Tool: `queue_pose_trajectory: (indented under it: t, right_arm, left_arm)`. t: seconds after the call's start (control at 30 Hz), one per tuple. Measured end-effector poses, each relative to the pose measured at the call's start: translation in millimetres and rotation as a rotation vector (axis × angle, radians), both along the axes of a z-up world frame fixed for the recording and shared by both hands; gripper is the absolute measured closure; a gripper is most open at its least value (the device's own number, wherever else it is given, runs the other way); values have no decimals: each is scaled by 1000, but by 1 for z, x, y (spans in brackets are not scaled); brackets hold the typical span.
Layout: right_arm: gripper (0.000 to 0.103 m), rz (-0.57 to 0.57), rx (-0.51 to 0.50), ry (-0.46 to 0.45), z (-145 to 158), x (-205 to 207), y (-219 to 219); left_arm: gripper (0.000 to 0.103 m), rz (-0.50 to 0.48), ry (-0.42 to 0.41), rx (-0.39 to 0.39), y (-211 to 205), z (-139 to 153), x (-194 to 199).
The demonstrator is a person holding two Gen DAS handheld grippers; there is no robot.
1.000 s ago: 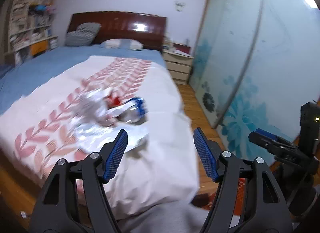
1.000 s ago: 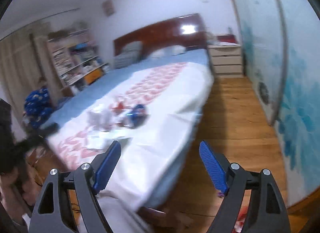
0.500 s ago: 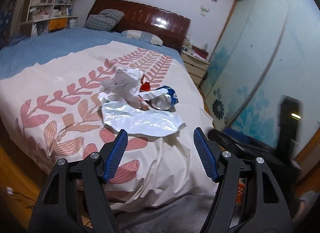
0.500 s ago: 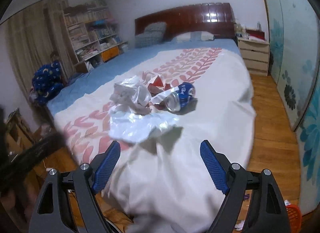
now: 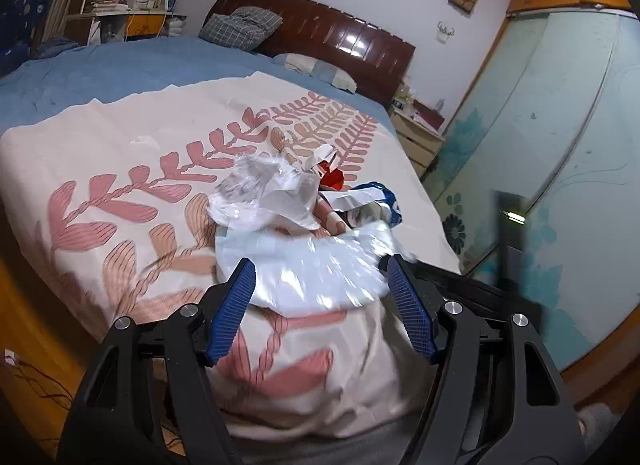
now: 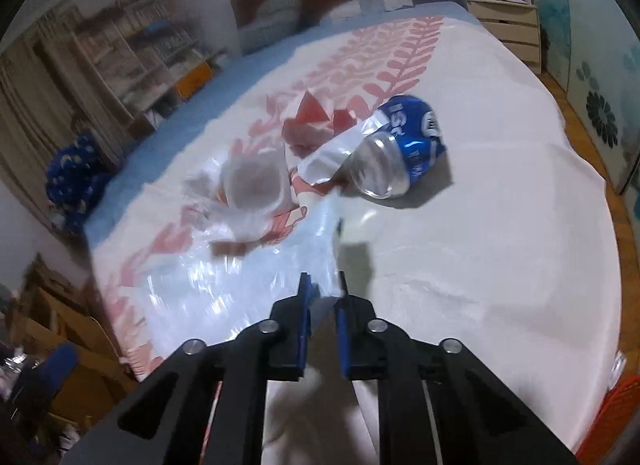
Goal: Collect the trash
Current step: 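Return both tools to the bed toward the crumpled trash, then grasp the white MASK packet with the left tool while the right grasps a plastic bag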
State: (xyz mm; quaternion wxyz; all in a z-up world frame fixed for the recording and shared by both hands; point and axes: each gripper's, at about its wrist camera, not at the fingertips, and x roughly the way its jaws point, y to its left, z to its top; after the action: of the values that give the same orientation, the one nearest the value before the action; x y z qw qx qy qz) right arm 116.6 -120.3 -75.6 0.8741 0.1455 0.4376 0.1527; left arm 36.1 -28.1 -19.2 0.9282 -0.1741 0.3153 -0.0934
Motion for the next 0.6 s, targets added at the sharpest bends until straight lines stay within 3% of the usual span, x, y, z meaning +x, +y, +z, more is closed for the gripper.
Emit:
queue_pose_trajectory:
  t: [0.23,0.37,0.5,0.6]
  right_arm:
    - [91,-4,-5,-101,32,-65,-44]
    - [91,16,-36,-123,38,-86,-53]
    - [91,35,-56,-102,35,-80,-51]
    - [91,35,-46,-74,29,-74,-53]
  left_arm:
    - [30,43,48,13,7,-11,53]
    - [26,41,47,137,2,-14,89]
    - [26,53,60,357,2,-37,126]
    - [26,4,155,331,15,-63,152]
